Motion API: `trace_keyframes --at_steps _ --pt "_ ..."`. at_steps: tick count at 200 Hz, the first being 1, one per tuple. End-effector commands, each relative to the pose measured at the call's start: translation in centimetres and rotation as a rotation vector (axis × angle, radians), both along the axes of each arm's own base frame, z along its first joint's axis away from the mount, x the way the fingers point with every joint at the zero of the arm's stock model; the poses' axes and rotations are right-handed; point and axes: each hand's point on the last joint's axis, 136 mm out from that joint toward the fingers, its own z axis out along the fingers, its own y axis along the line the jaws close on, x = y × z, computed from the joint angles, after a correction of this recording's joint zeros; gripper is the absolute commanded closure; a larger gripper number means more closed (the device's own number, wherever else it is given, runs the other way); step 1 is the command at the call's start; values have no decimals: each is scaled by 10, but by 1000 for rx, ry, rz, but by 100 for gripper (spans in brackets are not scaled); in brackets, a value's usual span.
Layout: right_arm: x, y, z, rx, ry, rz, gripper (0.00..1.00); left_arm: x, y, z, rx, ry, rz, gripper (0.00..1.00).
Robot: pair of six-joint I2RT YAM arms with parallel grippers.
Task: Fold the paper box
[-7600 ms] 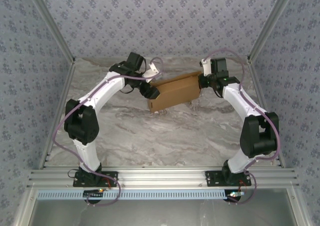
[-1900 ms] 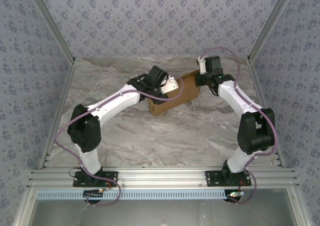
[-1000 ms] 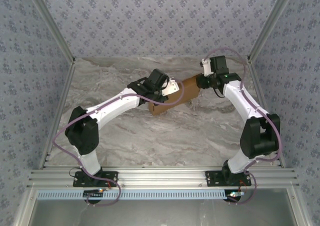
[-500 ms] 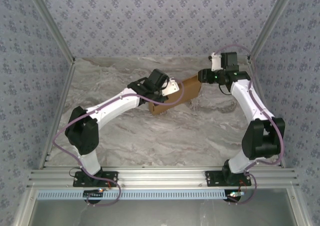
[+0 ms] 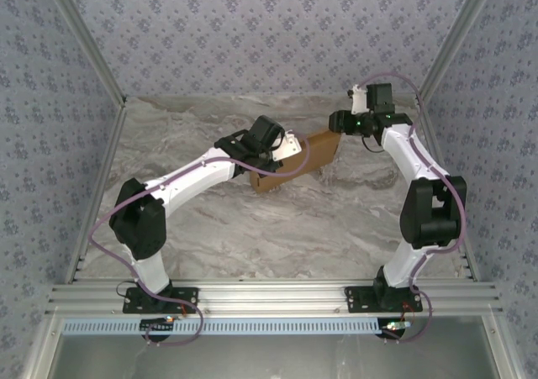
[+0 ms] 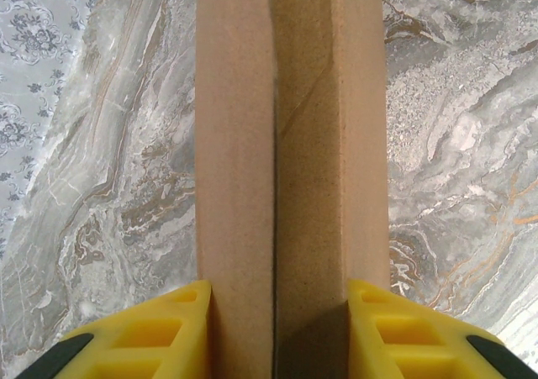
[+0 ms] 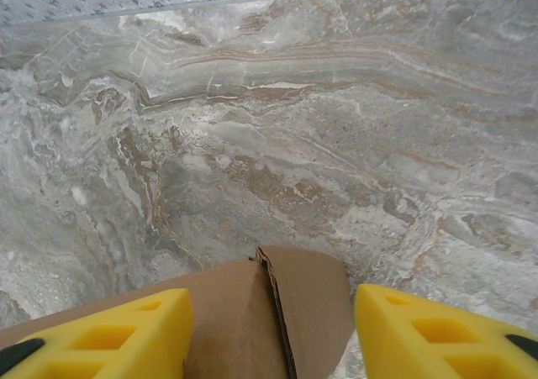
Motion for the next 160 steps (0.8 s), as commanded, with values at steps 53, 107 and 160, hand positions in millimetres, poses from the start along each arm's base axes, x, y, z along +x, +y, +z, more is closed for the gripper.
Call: trace_keyframes --at_steps 53,107,160 --pt "-30 -18 -69 8 130 -51 50 -6 2 -6 -20 36 26 54" --pt "-28 -16 -64 7 111 -52 53 -10 -16 35 -182 67 10 33" --pt "-28 -15 -65 0 111 -53 54 -8 -12 73 -408 170 46 29"
